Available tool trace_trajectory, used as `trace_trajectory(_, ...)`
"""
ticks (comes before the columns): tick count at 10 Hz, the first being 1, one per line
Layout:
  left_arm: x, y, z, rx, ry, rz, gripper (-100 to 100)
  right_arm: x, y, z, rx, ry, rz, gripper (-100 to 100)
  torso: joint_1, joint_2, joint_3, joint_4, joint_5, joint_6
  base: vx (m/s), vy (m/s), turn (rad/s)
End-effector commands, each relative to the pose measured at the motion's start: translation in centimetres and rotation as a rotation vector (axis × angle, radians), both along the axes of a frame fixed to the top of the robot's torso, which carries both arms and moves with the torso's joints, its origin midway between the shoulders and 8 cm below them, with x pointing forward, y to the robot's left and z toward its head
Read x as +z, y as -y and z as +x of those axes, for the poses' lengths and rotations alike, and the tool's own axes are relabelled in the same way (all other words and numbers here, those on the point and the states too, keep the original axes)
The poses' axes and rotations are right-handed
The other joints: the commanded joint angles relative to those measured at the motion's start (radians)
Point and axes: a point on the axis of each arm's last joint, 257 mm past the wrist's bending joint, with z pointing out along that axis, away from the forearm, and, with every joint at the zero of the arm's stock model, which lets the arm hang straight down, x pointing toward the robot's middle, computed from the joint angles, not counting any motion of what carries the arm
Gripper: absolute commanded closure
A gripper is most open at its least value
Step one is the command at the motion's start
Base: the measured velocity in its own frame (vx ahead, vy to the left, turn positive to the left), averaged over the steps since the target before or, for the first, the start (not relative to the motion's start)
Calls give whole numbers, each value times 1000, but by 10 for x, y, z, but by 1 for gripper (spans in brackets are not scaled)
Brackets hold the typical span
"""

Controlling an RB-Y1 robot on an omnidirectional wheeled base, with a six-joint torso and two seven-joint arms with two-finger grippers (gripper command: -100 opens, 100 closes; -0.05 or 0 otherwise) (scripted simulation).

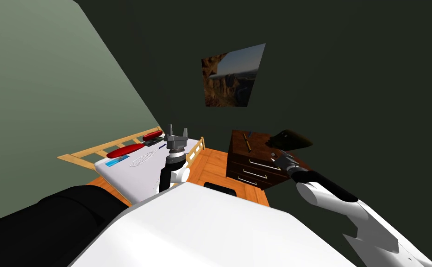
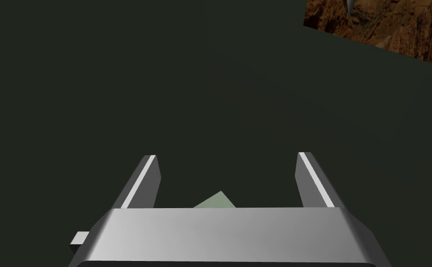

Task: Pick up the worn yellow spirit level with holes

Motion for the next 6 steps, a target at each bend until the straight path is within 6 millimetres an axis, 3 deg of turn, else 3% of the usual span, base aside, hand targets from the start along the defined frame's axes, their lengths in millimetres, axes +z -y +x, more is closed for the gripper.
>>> trace_trajectory(1,0,0,0,0,0,0,0,-7,15,-1,-34,-41,64,-100,0,0,0,0,0,0,70,71,-113)
trace_trajectory(4,0,0,0,0,0,0,0,-22,17,-7,-46,-99,71,-100,2,-1,-1,0,1,0,31,53,-17)
trace_trajectory(5,0,0,0,0,0,0,0,-26,31,-9,-81,-129,138,-100,0,0,0,0,0,0,50,64,-93)
trace_trajectory(6,0,0,0,0,0,0,0,-33,32,-12,-87,-158,141,-100,2,-2,-1,0,0,0,80,83,-75)
